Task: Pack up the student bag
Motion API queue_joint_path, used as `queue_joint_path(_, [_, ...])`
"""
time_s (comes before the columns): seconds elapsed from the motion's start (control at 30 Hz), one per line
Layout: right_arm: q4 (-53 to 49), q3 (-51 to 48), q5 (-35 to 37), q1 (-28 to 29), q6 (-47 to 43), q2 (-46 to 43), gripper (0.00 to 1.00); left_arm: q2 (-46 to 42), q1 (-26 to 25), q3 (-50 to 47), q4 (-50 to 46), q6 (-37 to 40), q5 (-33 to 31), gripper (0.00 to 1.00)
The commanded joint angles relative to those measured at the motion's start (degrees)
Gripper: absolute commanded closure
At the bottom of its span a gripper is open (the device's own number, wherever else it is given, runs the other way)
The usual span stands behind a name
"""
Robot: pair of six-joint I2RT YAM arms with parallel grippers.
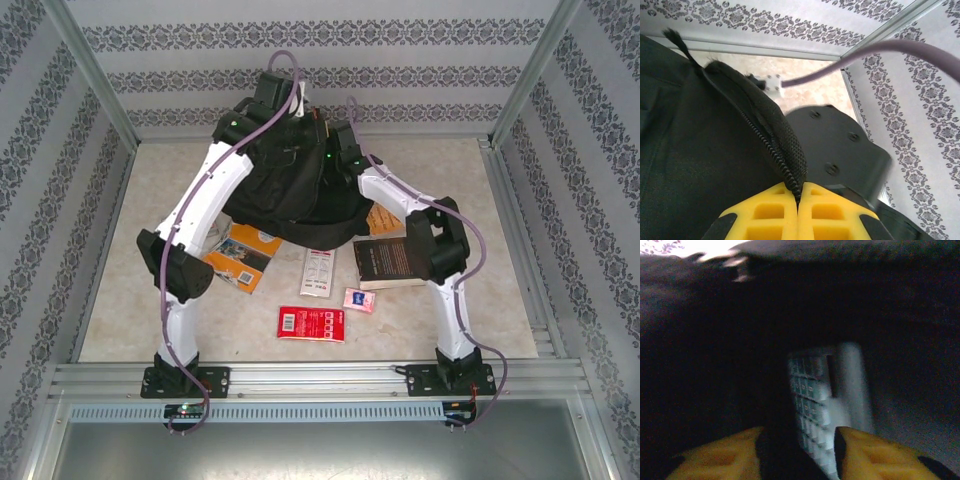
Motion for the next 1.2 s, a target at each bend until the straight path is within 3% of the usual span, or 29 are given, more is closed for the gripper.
queue_joint_path(0.0, [5.09, 4.68, -6.16, 1.18, 0.4, 2.97, 0.44, -0.68, 0.32, 4.2, 6.41, -0.16, 3.77, 1.0])
queue_joint_path(0.13, [1.99, 3.08, -7.01, 0.95, -7.36, -0.55, 0.25, 0.3, 3.16, 4.37, 6.52, 0.75, 2.68, 1.0])
queue_joint_path(0.33, [-2.02, -7.54, -5.06, -2.46, -16.12, -13.14, 0.11, 1.09, 7.37, 4.43, 8.43, 1.9, -1.06, 1.0])
queue_joint_path(0.63, [-12.32, -22.04, 4.76, -6.46, -26.21, -31.54, 0.12, 5.94, 9.23, 5.21, 12.64, 2.49, -5.08, 1.0])
queue_joint_path(0.9, [-20.33, -32.71, 11.22, -4.49, -33.44, -43.38, 0.14, 13.91, 8.66, 8.4, 14.05, -0.33, 2.72, 1.0])
queue_joint_path(1.0, [-21.68, -36.31, 10.46, -4.44, -33.79, -46.3, 0.17, 15.05, 8.03, 8.33, 14.41, -1.15, 5.31, 0.91])
queue_joint_path(1.17, [-23.11, -39.06, 3.15, -3.88, -35.16, -50.41, 0.2, 11.66, 7.94, 8.51, 12.63, -0.49, 4.67, 0.57])
